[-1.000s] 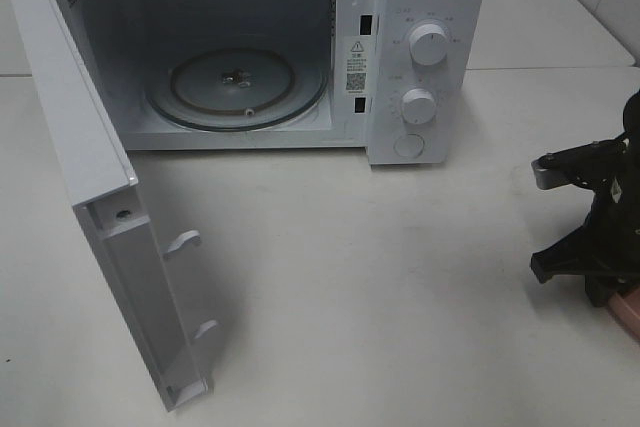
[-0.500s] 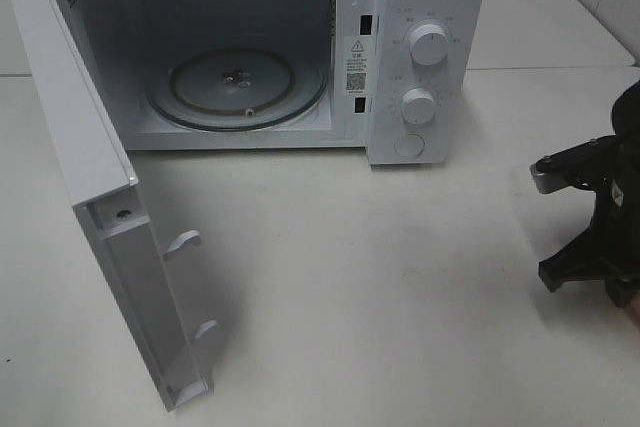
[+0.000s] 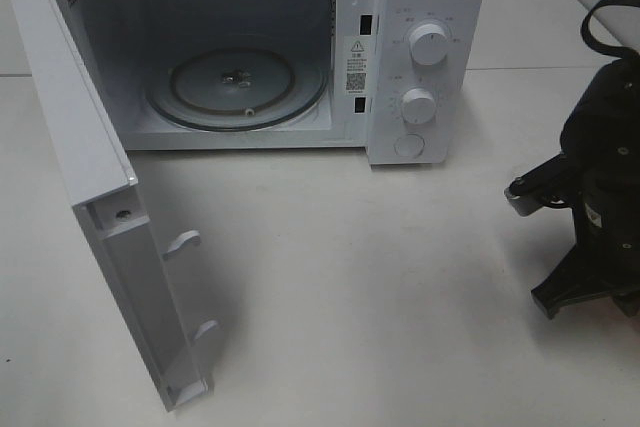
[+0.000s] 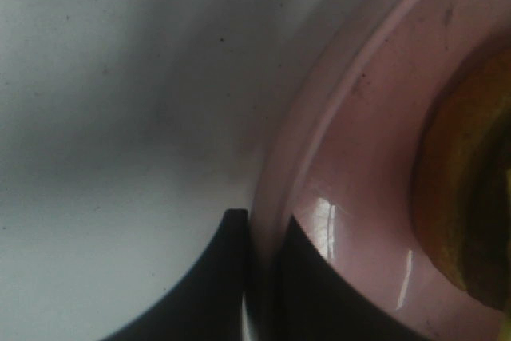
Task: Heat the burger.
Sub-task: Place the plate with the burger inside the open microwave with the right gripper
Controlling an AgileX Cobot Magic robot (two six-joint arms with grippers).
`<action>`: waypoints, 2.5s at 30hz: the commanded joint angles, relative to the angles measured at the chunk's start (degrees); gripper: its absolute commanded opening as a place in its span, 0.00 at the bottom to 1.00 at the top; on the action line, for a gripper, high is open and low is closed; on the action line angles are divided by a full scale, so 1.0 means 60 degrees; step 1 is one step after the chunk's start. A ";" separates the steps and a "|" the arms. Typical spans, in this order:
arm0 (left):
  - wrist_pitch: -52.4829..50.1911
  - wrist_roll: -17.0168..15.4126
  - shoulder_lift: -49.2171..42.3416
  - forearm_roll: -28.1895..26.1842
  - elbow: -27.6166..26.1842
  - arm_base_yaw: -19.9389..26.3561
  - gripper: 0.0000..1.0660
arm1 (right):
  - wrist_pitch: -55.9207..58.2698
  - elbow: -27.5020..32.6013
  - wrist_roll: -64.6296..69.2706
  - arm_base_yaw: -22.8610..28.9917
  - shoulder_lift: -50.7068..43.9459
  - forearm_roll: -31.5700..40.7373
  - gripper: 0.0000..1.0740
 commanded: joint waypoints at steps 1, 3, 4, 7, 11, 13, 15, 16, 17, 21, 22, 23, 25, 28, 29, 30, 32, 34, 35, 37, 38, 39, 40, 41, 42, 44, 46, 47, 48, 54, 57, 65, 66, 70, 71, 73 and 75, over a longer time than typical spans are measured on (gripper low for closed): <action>-0.0076 -0.0038 -0.0239 0.0019 0.0038 -0.0029 0.92 | 0.0573 0.0000 0.0124 0.0172 -0.0430 -0.0535 0.00; -0.0076 -0.0038 -0.0239 0.0019 0.0038 -0.0029 0.92 | 0.0812 0.0000 0.0124 0.0401 -0.0850 -0.0630 0.00; -0.0076 -0.0038 -0.0239 0.0019 0.0038 -0.0029 0.92 | 0.0812 0.0000 0.0124 0.0401 -0.0850 -0.0630 0.00; -0.0076 -0.0038 -0.0239 0.0019 0.0038 -0.0029 0.92 | 0.1146 0.0000 0.0124 0.0640 -0.1165 -0.0716 0.00; -0.0076 -0.0038 -0.0239 0.0019 0.0038 -0.0029 0.92 | 0.1642 0.0000 0.0124 0.1251 -0.1451 -0.0716 0.00; -0.0076 -0.0038 -0.0239 0.0019 0.0038 -0.0029 0.92 | 0.1757 0.0000 0.0172 0.1537 -0.1557 -0.0707 0.00; -0.0076 -0.0038 -0.0239 0.0019 0.0038 -0.0029 0.92 | 0.1805 0.0000 0.0210 0.1690 -0.1604 -0.0707 0.00; -0.0076 -0.0038 -0.0239 0.0019 0.0038 -0.0029 0.92 | 0.1910 0.0000 0.0315 0.1986 -0.1709 -0.0707 0.00; -0.0076 -0.0038 -0.0239 0.0019 0.0038 -0.0029 0.92 | 0.1910 0.0000 0.0315 0.1986 -0.1709 -0.0707 0.00; -0.0076 -0.0038 -0.0239 0.0019 0.0038 -0.0029 0.92 | 0.2072 0.0000 0.0420 0.2655 -0.1929 -0.0649 0.00; -0.0076 -0.0038 -0.0239 0.0019 0.0038 -0.0029 0.92 | 0.2263 0.0000 0.0487 0.3008 -0.2005 -0.0649 0.00; -0.0076 -0.0038 -0.0239 0.0019 0.0038 -0.0029 0.92 | 0.2263 0.0000 0.0487 0.3008 -0.2005 -0.0649 0.00; -0.0076 -0.0038 -0.0239 0.0019 0.0038 -0.0029 0.92 | 0.2607 0.0000 0.0640 0.3600 -0.2024 -0.0640 0.00; -0.0076 -0.0038 -0.0239 0.0019 0.0038 -0.0029 0.92 | 0.2807 0.0000 0.0678 0.4259 -0.2024 -0.0640 0.00; -0.0076 -0.0038 -0.0239 0.0019 0.0038 -0.0029 0.92 | 0.2807 0.0000 0.0678 0.4259 -0.2024 -0.0640 0.00; -0.0076 -0.0038 -0.0239 0.0019 0.0038 -0.0029 0.92 | 0.2884 0.0000 0.0783 0.4631 -0.2024 -0.0640 0.00; -0.0076 -0.0038 -0.0239 0.0019 0.0038 -0.0029 0.92 | 0.2951 0.0000 0.0869 0.4966 -0.2024 -0.0640 0.00; -0.0076 -0.0038 -0.0239 0.0019 0.0038 -0.0029 0.92 | 0.2998 0.0000 0.0888 0.5138 -0.2024 -0.0640 0.00; -0.0076 -0.0038 -0.0239 0.0019 0.0038 -0.0029 0.92 | 0.3084 0.0000 0.0907 0.5481 -0.2024 -0.0640 0.00; -0.0076 -0.0038 -0.0239 0.0019 0.0038 -0.0029 0.92 | 0.3142 0.0000 0.0907 0.5663 -0.2024 -0.0640 0.00; -0.0076 -0.0038 -0.0239 0.0019 0.0038 -0.0029 0.92 | 0.3228 0.0000 0.0907 0.5978 -0.2024 -0.0640 0.00; -0.0076 -0.0038 -0.0239 0.0019 0.0038 -0.0029 0.92 | 0.3228 0.0000 0.0907 0.5978 -0.2024 -0.0640 0.00; -0.0076 -0.0038 -0.0239 0.0019 0.0038 -0.0029 0.92 | 0.3237 0.0000 0.0907 0.6283 -0.2024 -0.0640 0.00; -0.0076 -0.0038 -0.0239 0.0019 0.0038 -0.0029 0.92 | 0.3237 0.0000 0.0907 0.6455 -0.2024 -0.0640 0.00; -0.0076 -0.0038 -0.0239 0.0019 0.0038 -0.0029 0.92 | 0.3237 0.0000 0.0907 0.6455 -0.2024 -0.0640 0.00; -0.0076 -0.0038 -0.0239 0.0019 0.0038 -0.0029 0.92 | 0.3237 0.0000 0.0898 0.7095 -0.2024 -0.0640 0.00; -0.0076 -0.0038 -0.0239 0.0019 0.0038 -0.0029 0.92 | 0.3237 0.0000 0.0888 0.7267 -0.2024 -0.0640 0.00; -0.0076 -0.0038 -0.0239 0.0019 0.0038 -0.0029 0.92 | 0.3237 0.0000 0.0888 0.7267 -0.2024 -0.0640 0.00; -0.0076 -0.0038 -0.0239 0.0019 0.0038 -0.0029 0.92 | 0.3237 0.0000 0.0821 0.7563 -0.2024 -0.0659 0.00; -0.0076 -0.0038 -0.0239 0.0019 0.0038 -0.0029 0.92 | 0.3199 0.0000 0.0382 0.8413 -0.2024 -0.0850 0.00; -0.0076 -0.0038 -0.0239 0.0019 0.0038 -0.0029 0.92 | 0.3180 0.0000 -0.0038 0.8785 -0.2024 -0.1155 0.00; -0.0076 -0.0038 -0.0239 0.0019 0.0038 -0.0029 0.92 | 0.2626 0.0000 -0.1289 0.9024 -0.2024 -0.1442 0.00; -0.0076 -0.0038 -0.0239 0.0019 0.0038 -0.0029 0.92 | 0.2464 0.0000 -0.1499 0.9024 -0.2024 -0.1442 0.00; -0.0076 -0.0038 -0.0239 0.0019 0.0038 -0.0029 0.92 | 0.1872 0.0000 -0.2187 0.9024 -0.2024 -0.1623 0.00; -0.0076 -0.0038 -0.0239 0.0019 0.0038 -0.0029 0.92 | 0.1748 0.0000 -0.2301 0.9024 -0.2024 -0.1738 0.00; -0.0076 -0.0038 -0.0239 0.0019 0.0038 -0.0029 0.92 | 0.1518 0.0000 -0.2521 0.9024 -0.2024 -0.1948 0.00; -0.0076 -0.0038 -0.0239 0.0019 0.0038 -0.0029 0.92 | 0.1241 0.0000 -0.2798 0.9024 -0.2024 -0.2129 0.00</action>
